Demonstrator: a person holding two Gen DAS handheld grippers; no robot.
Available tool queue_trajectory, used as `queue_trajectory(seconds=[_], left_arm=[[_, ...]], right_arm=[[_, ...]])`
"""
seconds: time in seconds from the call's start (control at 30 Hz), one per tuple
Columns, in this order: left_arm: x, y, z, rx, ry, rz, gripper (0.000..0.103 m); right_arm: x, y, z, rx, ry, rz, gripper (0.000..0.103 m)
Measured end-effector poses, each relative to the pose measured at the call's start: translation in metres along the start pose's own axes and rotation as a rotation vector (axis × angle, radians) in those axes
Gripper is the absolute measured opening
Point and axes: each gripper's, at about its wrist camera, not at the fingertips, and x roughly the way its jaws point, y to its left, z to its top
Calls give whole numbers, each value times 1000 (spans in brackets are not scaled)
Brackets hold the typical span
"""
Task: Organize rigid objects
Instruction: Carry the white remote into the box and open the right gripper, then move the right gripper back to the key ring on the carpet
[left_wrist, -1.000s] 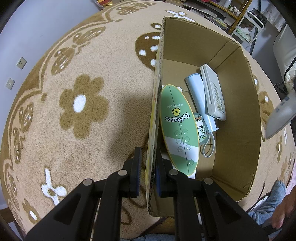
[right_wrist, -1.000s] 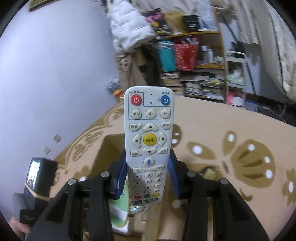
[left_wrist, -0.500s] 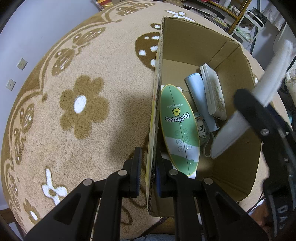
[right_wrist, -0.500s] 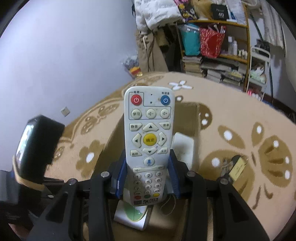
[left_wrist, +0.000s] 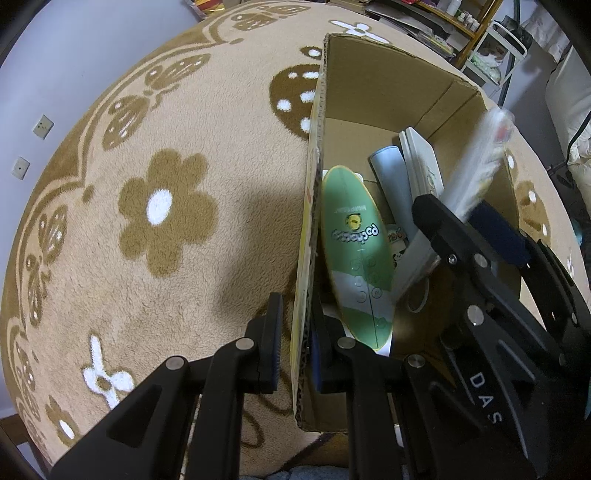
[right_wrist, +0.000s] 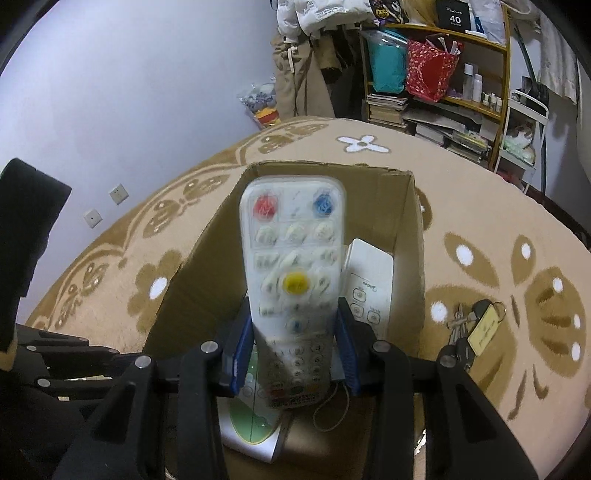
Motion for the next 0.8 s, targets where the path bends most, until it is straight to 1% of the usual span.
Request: queue_trajectory(seconds=[0.2,0.23,0.3,0.37,0.47,0.53,0.57,0.63,0.7,0.8], left_arm=[[-1,0,0,5,0,2,14],[-1,0,-1,5,-1,3,14],[0,0,-1,5,-1,5,14],[0,0,-1,7,-1,7,14],[0,-1,-1,7,-1,7,14],[0,-1,-1,8,-1,7,14],[0,-1,-1,8,-1,6,14],[0,-1,-1,8,-1,8,14],[0,-1,0,9,-1,10,14],[0,-1,0,9,0,13,14]], right_arm=[[-9,-2,4,8,-33,15,46],[-11,-3,5,16,-37,13,53],[-16,-7,6,30,-45,8,63],[-22,-12,8,45,-47,17,65],[-34,-19,11,62,-76,8,75],[-42,-24,13,67,-104,-5,85],[-45,-27,14,67,-116,-16,87],[-49,-35,15,70,-133,-55,96],[-49,-43,15,78,-136,-85,101],[-45,-57,14,94,-123,-137,102]])
